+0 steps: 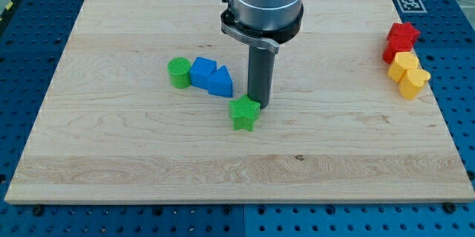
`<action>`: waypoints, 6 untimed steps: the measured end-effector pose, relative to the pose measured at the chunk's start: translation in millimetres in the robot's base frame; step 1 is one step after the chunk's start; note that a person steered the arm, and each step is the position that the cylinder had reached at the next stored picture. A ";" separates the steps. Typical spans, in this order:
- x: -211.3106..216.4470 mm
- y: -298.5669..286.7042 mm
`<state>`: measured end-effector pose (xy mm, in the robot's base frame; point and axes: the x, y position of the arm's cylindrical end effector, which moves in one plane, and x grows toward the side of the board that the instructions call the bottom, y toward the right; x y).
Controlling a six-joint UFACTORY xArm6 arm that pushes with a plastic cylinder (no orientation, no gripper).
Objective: Move the green star below the blue triangle
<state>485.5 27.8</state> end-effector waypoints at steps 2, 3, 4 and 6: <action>7.5 -3.7; 7.5 -15.6; 7.5 -24.3; 7.2 -56.8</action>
<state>492.7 -29.0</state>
